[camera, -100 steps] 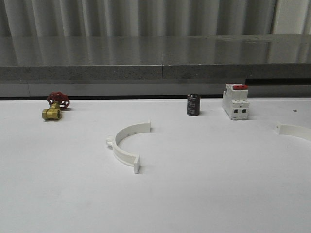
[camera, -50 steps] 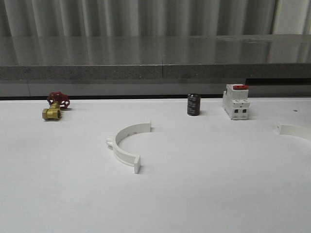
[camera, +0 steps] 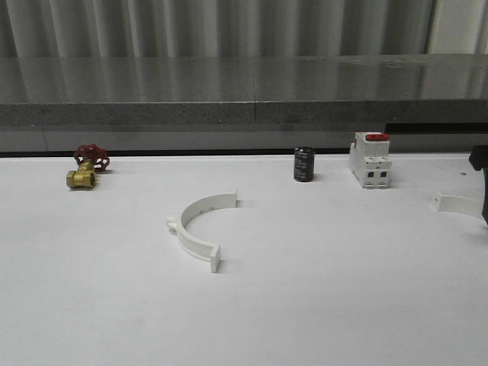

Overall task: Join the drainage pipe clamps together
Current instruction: 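Close the right gripper on the clamp half's flange and lift it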

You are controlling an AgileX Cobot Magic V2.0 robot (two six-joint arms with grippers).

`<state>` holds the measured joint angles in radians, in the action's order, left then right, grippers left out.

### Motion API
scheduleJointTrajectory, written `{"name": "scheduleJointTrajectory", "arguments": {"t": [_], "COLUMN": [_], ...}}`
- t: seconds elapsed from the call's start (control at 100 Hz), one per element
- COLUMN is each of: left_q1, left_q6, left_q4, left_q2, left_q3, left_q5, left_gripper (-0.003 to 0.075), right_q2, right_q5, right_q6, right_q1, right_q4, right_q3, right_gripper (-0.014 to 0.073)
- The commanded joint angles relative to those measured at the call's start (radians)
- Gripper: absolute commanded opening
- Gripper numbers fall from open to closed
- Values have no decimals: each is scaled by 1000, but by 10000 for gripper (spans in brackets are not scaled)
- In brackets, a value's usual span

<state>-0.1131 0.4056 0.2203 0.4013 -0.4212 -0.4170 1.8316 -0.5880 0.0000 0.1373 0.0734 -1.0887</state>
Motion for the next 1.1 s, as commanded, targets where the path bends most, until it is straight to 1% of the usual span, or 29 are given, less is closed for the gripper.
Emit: {"name": "scheduleJointTrajectory", "arguments": {"t": [0.0,0.22,0.3,0.37,0.49,0.61,0.72,0.82,1.09], "left_q1": [3,3,3,3,3,3,3,3,3], "left_q6": [-1,-1,-1,-1,-1,-1,-1,-1,-1], "left_q4": [6,6,6,6,6,6,6,6,6], "left_q2": [6,6,6,6,6,6,6,6,6], "left_q3": [-26,-26,-26,-26,-26,-26,-26,-26,-26], "left_q5": [73,73,73,73,73,73,73,73,73], "left_gripper": [-20,-20,-20,-20,-20,-20,-20,-20,-20], "right_q2": [-29,-13,-13,-13,-13,-13,-13,-13,-14], "right_q5": [32,31,31,28,19,18,18,18,26], "right_q6": [-17,-17,-17,-17,-16,-16,-16,-16,-16], "right_q1": [6,6,6,6,6,6,6,6,6], "right_q4": [-1,-1,-1,-1,2,7,7,7,7], "right_q3": [-27,-27,-27,-27,-27,-27,-27,-27,-28], "right_gripper": [591,589,549,472,306,157,66,34,34]}}
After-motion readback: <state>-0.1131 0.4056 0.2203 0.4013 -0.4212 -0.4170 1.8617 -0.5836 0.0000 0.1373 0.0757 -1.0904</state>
